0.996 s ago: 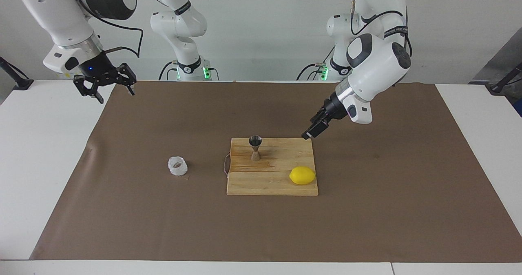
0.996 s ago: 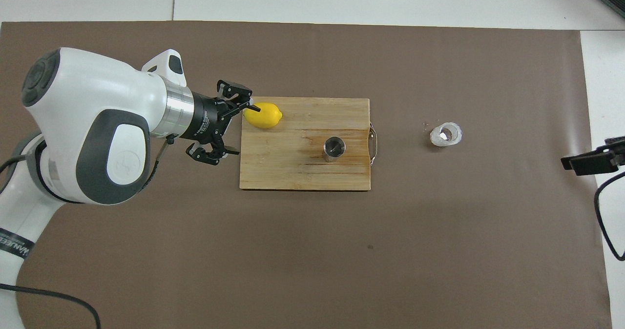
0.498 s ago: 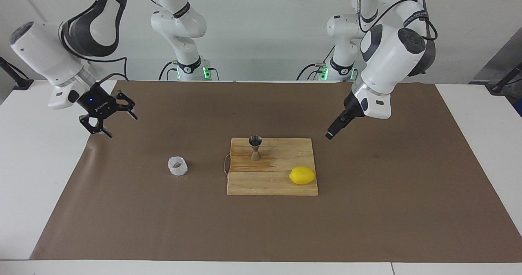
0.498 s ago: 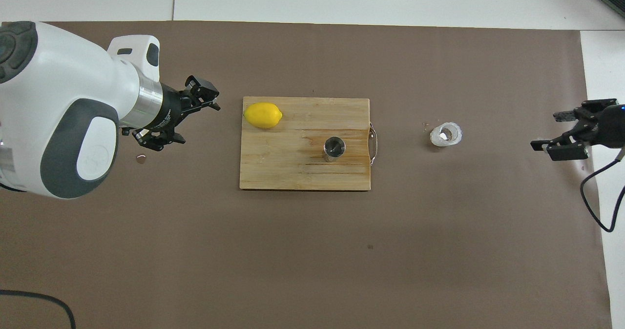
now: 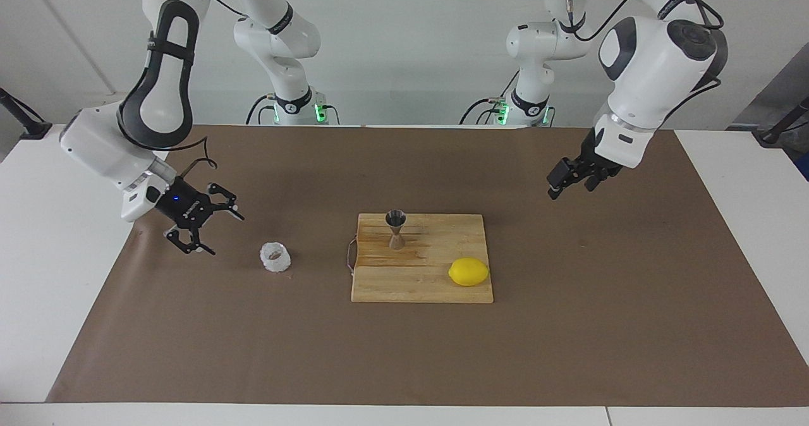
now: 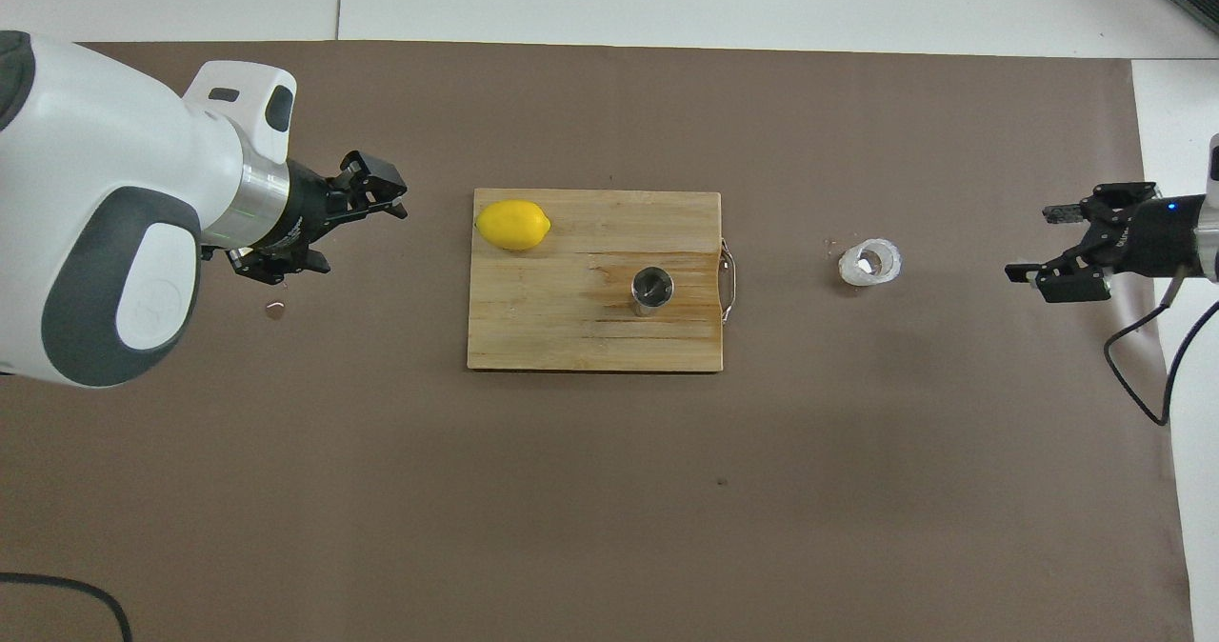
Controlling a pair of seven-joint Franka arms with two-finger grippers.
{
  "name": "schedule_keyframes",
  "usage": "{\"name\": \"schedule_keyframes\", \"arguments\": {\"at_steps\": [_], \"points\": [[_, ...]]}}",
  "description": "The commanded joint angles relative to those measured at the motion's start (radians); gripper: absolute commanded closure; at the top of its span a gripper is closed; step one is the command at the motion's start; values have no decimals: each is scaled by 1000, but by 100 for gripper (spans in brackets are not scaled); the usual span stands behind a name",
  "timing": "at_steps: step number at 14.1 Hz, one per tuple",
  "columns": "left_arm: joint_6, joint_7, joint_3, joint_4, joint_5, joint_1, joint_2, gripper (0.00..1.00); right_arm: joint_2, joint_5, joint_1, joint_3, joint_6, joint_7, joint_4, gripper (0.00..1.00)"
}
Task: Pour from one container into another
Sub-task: 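Retract the left gripper while the right gripper reaches the white cup, then grasp the small white cup with the right gripper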
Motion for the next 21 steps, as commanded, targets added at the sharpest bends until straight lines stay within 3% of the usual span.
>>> {"name": "schedule_keyframes", "arguments": {"at_steps": [1,4,7,9,12,15,21], "points": [[-65,162,29,4,108,-7,-48,0,28,68,3,3,21,-200,-34,0],[-167,264,34,61,149,-7,-74,0,136,240,-10,3,-26,-440,-31,0],[-305,273,40,135,166,-25,-82,0,176,290,-13,13,-39,-507,-23,0],[-298,267,39,106,156,-21,-103,0,187,355,4,19,-27,-548,-23,0],[-261,262,39,83,153,-18,-115,0,200,358,3,29,-23,-554,-14,0],[-238,241,72,78,73,-13,-115,0,205,369,15,36,-12,-554,-12,0],[-175,235,77,52,64,-19,-126,0,216,358,36,36,39,-552,-15,0]]}}
